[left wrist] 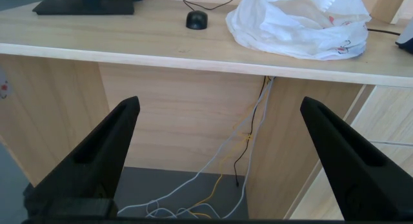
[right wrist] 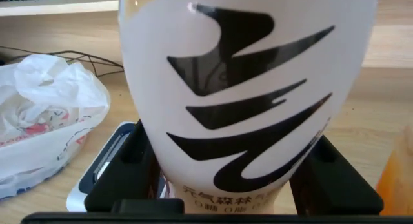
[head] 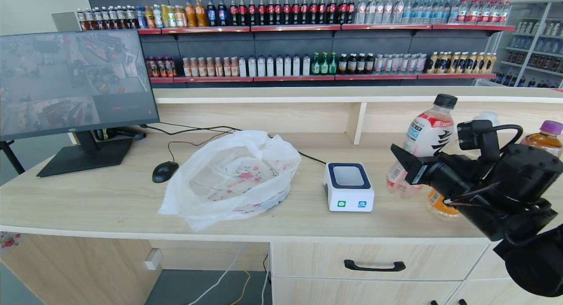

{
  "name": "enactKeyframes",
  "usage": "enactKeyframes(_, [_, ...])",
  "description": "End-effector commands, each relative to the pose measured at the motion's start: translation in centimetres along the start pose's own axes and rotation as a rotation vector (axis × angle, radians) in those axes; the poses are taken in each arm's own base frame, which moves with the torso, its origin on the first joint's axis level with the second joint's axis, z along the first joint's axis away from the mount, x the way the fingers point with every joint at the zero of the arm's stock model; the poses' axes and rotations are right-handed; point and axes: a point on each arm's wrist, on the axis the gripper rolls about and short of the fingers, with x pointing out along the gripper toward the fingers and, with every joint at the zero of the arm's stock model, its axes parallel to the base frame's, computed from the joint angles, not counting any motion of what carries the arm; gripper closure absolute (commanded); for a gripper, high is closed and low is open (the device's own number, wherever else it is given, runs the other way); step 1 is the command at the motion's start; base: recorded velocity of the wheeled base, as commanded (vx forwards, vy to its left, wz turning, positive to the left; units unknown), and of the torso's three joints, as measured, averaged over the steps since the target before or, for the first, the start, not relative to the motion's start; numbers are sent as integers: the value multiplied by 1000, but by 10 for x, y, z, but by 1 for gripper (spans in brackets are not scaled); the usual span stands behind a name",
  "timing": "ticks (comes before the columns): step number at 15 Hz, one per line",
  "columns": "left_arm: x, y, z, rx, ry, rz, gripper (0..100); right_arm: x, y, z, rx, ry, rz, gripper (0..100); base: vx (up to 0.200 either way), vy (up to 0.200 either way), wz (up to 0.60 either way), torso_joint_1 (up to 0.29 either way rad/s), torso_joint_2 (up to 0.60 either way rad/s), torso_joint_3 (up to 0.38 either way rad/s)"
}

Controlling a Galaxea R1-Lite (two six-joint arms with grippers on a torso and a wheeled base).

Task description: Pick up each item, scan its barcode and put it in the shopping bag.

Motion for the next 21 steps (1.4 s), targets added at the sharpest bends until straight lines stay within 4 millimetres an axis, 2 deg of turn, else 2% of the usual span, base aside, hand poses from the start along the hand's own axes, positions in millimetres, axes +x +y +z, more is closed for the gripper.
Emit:
enactKeyframes(1, [0, 0, 0, 0, 0, 0, 0, -18, 5, 29, 27, -71, 21, 100, 0, 0, 0, 0, 0, 0])
enactKeyframes(3, [0, 0, 0, 0, 0, 0, 0, -47, 22, 50, 58, -65, 91, 100, 0, 0, 0, 0, 0, 0])
enactKeyframes(6, [0, 0, 0, 0, 0, 0, 0, -75, 24, 65, 98, -27, 117, 100, 0, 0, 0, 0, 0, 0])
enactKeyframes(9, [0, 0, 0, 0, 0, 2, 0, -95, 23, 71, 106, 0, 130, 100, 0, 0, 0, 0, 0, 0])
enactKeyframes(10, [0, 0, 0, 0, 0, 0, 0, -99, 27, 70, 122, 18, 151, 100, 0, 0, 0, 0, 0, 0])
enactKeyframes(12, [0, 0, 0, 0, 0, 0, 0, -109, 47, 74, 222, 48, 263, 100, 0, 0, 0, 0, 0, 0])
enactKeyframes(15, [0, 0, 0, 0, 0, 0, 0, -111, 61, 71, 317, 129, 326, 100, 0, 0, 0, 0, 0, 0])
enactKeyframes(17, [0, 0, -1, 0, 2, 0, 0, -117, 78, 76, 461, 162, 431, 100, 0, 0, 0, 0, 0, 0])
enactKeyframes(21, [0, 0, 0, 0, 0, 2, 0, -118, 88, 91, 672, 192, 545, 100, 0, 0, 0, 0, 0, 0])
